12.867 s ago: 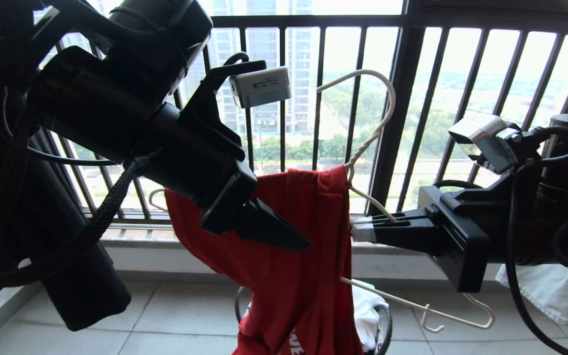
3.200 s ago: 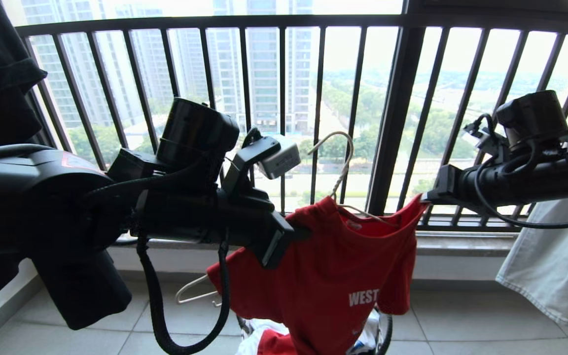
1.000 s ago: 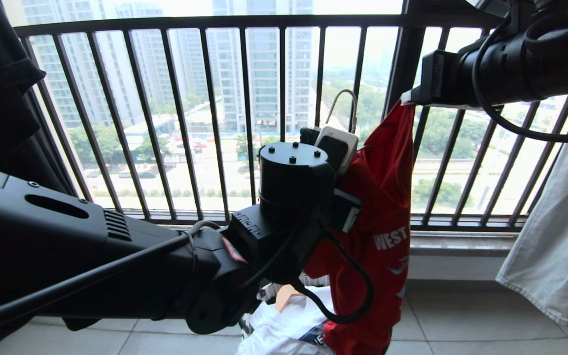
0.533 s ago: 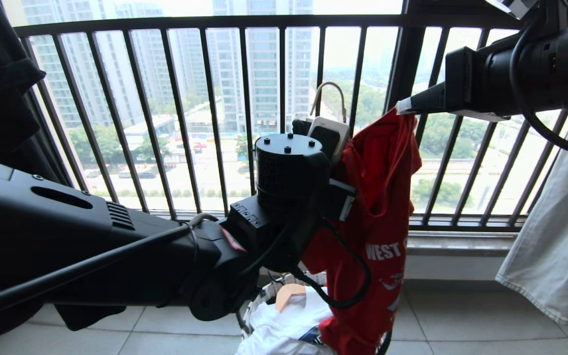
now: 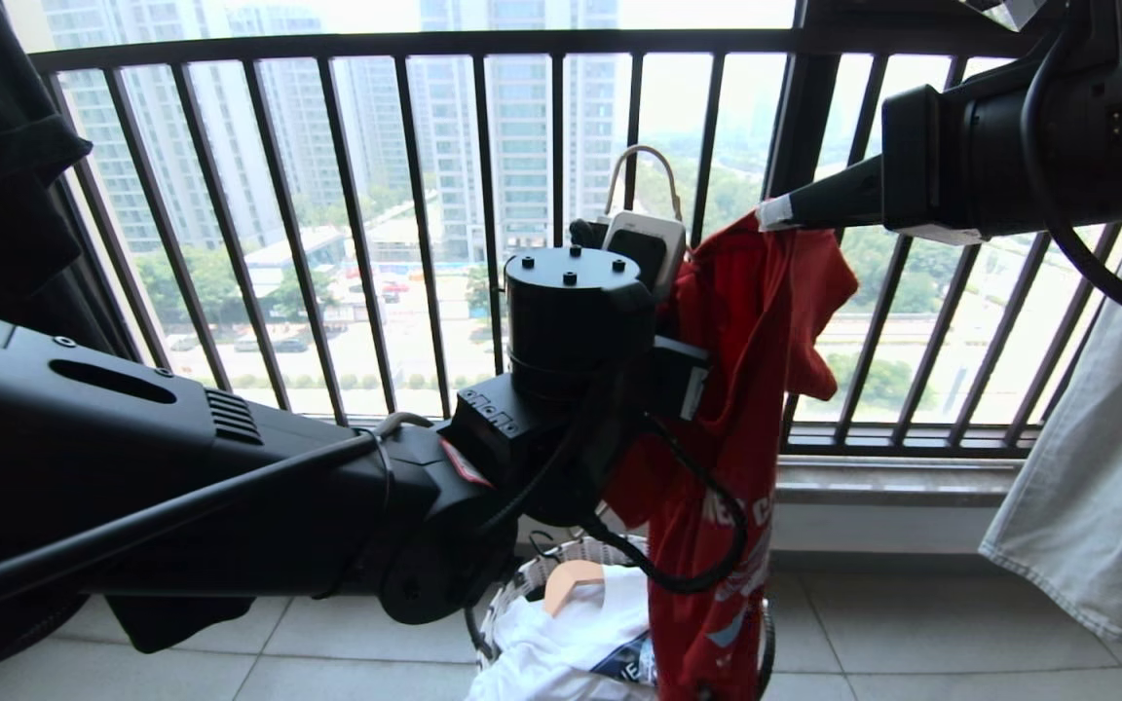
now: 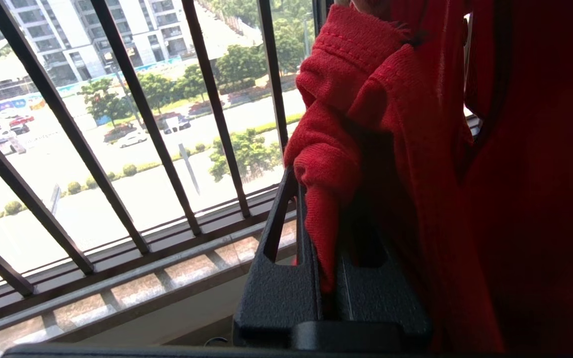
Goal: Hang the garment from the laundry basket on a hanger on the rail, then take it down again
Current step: Hang the clothes on the clothes rack
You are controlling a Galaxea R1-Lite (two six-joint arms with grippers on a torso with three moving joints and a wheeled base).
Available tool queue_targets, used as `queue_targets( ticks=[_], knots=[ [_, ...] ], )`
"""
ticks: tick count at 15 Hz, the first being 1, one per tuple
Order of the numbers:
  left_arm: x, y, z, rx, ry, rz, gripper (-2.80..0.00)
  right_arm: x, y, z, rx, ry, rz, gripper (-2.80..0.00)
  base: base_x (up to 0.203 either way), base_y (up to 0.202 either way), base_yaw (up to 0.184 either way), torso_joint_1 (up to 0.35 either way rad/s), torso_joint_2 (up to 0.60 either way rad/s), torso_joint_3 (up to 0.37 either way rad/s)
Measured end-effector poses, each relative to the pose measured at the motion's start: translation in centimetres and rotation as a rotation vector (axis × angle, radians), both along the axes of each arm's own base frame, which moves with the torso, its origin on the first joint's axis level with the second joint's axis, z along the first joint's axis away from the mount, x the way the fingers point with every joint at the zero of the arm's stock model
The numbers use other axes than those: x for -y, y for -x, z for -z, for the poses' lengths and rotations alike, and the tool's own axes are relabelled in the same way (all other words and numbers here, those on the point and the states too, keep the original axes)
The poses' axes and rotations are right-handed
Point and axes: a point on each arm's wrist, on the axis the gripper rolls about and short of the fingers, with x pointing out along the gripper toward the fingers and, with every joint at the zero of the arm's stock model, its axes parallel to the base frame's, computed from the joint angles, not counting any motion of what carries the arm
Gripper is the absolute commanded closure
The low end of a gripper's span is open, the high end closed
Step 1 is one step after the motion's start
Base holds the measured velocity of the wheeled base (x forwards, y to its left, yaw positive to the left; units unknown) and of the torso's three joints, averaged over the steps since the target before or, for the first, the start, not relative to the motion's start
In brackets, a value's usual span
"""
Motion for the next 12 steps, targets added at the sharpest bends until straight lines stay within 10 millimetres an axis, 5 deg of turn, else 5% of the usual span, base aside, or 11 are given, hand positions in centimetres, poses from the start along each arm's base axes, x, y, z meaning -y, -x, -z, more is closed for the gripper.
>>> queue_targets(
  ticks=[12],
  knots=[
    [0.2,0.4,-1.1,0.038,0.113,0.019,0.0,-1.2,0.3,0.8,-0.013,0.014,-0.062,0.0,0.0,0.0,0.0,0.0,0.0,0.0]
  ],
)
